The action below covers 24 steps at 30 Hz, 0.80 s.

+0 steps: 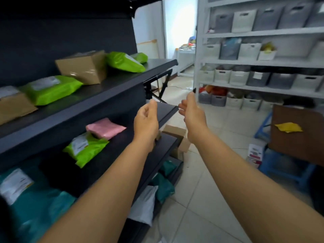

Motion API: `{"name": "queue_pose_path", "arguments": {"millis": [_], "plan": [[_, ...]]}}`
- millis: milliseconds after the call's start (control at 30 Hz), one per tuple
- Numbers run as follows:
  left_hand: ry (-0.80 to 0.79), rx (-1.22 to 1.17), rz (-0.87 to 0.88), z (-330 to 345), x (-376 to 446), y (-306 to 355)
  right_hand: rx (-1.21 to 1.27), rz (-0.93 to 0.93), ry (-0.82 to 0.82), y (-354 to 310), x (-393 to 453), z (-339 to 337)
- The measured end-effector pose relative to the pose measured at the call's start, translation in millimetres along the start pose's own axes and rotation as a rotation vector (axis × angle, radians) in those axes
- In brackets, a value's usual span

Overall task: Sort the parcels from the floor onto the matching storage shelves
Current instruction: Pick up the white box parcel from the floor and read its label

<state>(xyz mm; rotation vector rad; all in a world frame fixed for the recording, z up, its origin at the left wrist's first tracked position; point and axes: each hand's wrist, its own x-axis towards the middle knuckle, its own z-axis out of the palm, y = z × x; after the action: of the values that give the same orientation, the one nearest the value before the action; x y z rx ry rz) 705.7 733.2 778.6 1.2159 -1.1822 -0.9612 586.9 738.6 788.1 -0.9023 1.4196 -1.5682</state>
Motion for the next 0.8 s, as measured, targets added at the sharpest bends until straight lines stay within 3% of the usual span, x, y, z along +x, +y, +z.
{"name": "queue_pose_path", "arguments": {"millis": [333,800], "plan": [[-0.162,0.013,-0.246,237.3,107.4,-83.5,-0.07,0.171,0.139,56.9,212.1,-143.0],[-0.462,0.109,-0.378,451.5,197.1,-152.9,-0.12,0.34,0.418,99.4,388.4,-277.7]]}}
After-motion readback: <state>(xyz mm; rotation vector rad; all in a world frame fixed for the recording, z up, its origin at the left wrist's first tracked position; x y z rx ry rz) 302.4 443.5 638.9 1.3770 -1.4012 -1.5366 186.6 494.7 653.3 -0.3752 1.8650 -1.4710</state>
